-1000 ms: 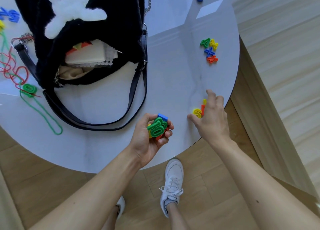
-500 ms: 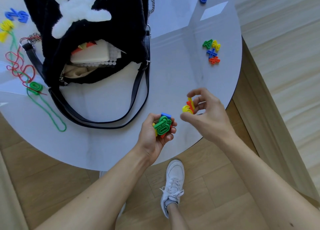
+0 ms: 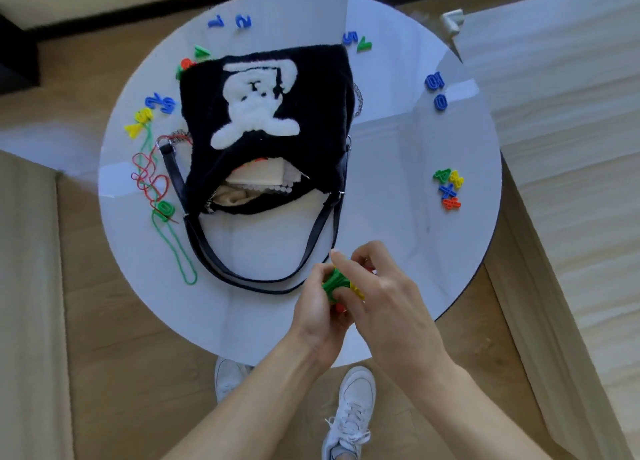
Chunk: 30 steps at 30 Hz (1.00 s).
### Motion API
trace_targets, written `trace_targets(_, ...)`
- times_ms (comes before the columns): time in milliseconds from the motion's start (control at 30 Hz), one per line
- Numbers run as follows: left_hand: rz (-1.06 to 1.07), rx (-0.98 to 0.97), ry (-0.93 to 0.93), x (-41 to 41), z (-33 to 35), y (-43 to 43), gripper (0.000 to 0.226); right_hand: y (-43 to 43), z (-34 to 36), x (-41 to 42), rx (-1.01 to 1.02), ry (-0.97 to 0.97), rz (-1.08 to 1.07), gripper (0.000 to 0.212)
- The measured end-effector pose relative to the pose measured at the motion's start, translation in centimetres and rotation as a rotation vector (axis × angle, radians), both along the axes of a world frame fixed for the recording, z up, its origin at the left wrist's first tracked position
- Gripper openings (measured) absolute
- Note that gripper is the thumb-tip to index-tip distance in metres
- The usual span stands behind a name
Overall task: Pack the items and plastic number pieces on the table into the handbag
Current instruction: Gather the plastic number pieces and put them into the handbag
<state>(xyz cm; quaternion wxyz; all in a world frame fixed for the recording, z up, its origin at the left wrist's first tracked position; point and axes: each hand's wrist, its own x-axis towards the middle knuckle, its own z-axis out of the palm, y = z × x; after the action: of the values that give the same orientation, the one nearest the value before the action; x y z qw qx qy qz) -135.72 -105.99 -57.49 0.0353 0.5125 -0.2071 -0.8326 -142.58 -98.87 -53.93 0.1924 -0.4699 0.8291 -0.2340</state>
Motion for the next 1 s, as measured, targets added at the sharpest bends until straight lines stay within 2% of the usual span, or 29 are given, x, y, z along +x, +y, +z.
trace_targets(100, 0.066, 0.039, 0.027, 0.8, 1.2, -1.8, 0.048, -2.9, 1.5, 0.4, 0.083, 0.008, 0.067, 0.023)
trace_targets(233, 0.129, 0.048, 0.098, 1.3, 2.1, -5.8, 0.043, -7.1, 3.4, 0.4, 0.105, -0.006, 0.151, 0.021)
trace_targets(367, 0.112, 0.056, 0.134, 1.5, 2.1, -9.6, 0.038, -9.8, 4.5, 0.0, 0.094, -0.062, 0.186, 0.031)
trace_targets(533, 0.109, 0.124, 0.197, 1.9, 1.5, -14.4, 0.035, -12.4, 4.5, 0.3, 0.064, 0.013, 0.244, 0.067)
trace_targets(600, 0.121, 0.148, 0.220, 1.9, 1.0, -15.8, 0.035, -13.4, 4.5, 0.5, 0.039, 0.003, 0.243, 0.073)
trace_targets(767, 0.111, 0.189, 0.230, 2.0, -0.6, -17.3, 0.034, -15.1, 3.6, 0.1, 0.057, -0.092, 0.273, 0.059)
trace_targets(867, 0.172, 0.209, 0.199, 2.0, -2.0, -17.5, 0.036, -16.3, 2.3, -1.3, -0.021, -0.153, 0.147, 0.047)
trace_targets(933, 0.193, 0.223, 0.184, 1.8, -2.8, -17.7, 0.033, -17.7, 0.7, -3.5, -0.052, -0.059, 0.036, 0.044)
trace_targets(1000, 0.208, 0.230, 0.169, 1.6, -3.9, -17.6, 0.029, -19.4, -1.6, -5.9, 0.050, 0.147, 0.046, 0.051)
